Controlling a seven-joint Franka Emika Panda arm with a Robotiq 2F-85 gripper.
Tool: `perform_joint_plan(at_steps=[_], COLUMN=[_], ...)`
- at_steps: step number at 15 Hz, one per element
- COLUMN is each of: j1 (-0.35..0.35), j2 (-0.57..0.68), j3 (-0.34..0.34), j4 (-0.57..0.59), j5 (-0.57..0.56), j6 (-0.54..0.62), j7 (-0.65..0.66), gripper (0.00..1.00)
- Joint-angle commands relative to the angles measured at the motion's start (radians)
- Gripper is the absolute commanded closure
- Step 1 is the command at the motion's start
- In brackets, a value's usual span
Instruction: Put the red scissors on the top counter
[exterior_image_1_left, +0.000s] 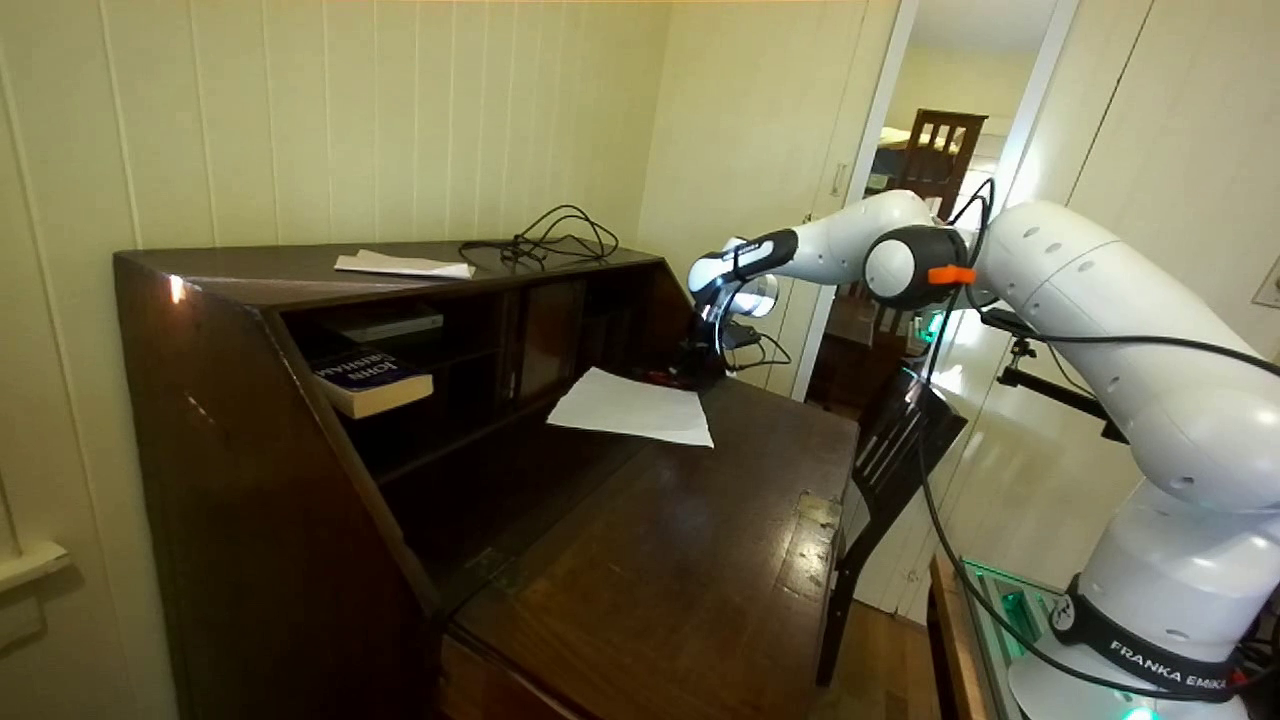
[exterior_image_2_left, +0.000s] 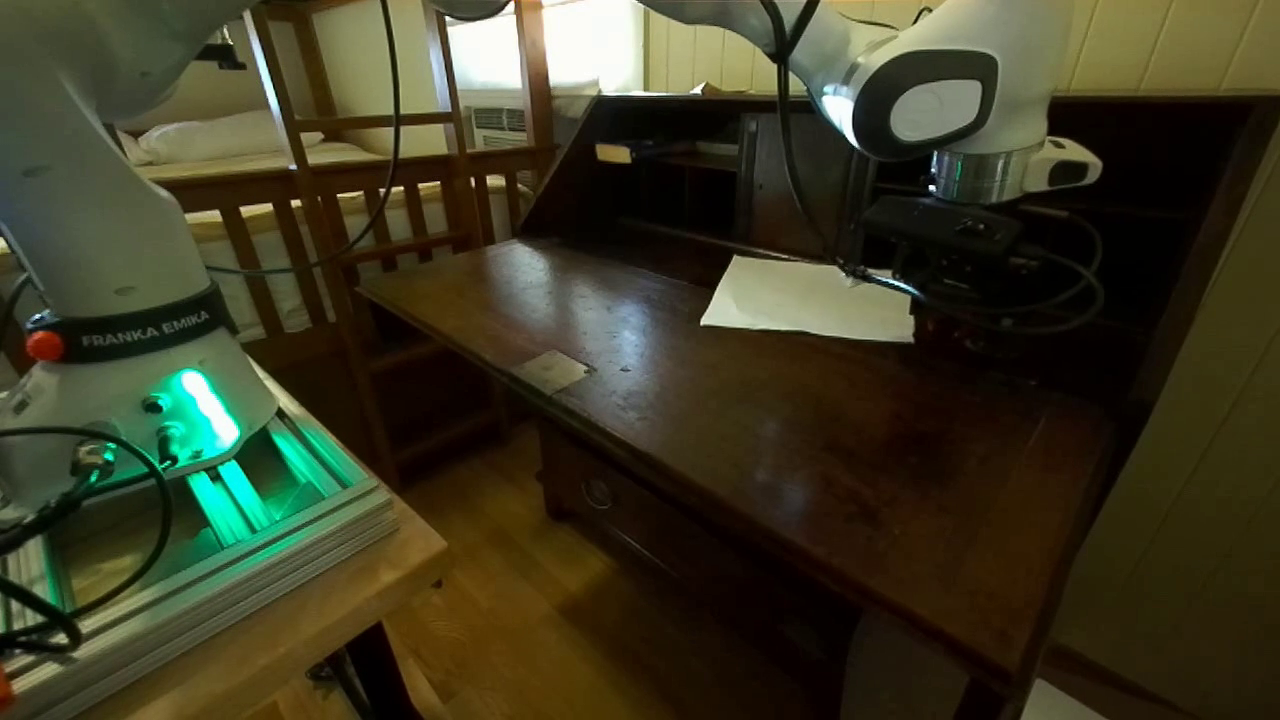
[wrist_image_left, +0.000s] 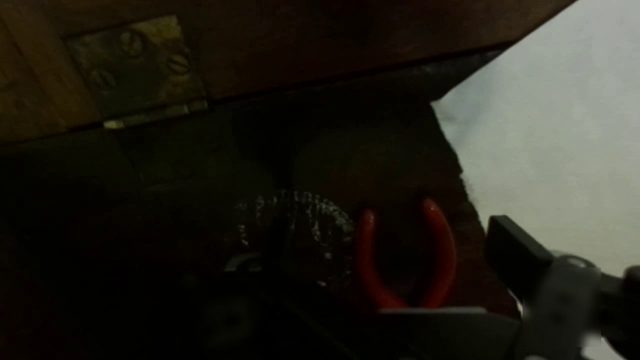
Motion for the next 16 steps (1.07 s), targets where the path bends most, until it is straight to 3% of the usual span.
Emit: perform_joint_plan(at_steps=[1,10,12,16], j1=[-0.016,-0.006,-0.001,0.002], j2=[0.067,0.145,0.156,0.163], j3=[0.023,0.019,0.013,0.004], j4=[0.103,0.205,0.215,0.235], j5=[0.023,-0.004,-0.010,-0.014], j6=[0.009,0.012,0.021,0.025], j7=[0.002,-0.003,0.000,0.002], gripper=[0.00,0.05,0.29,0.57])
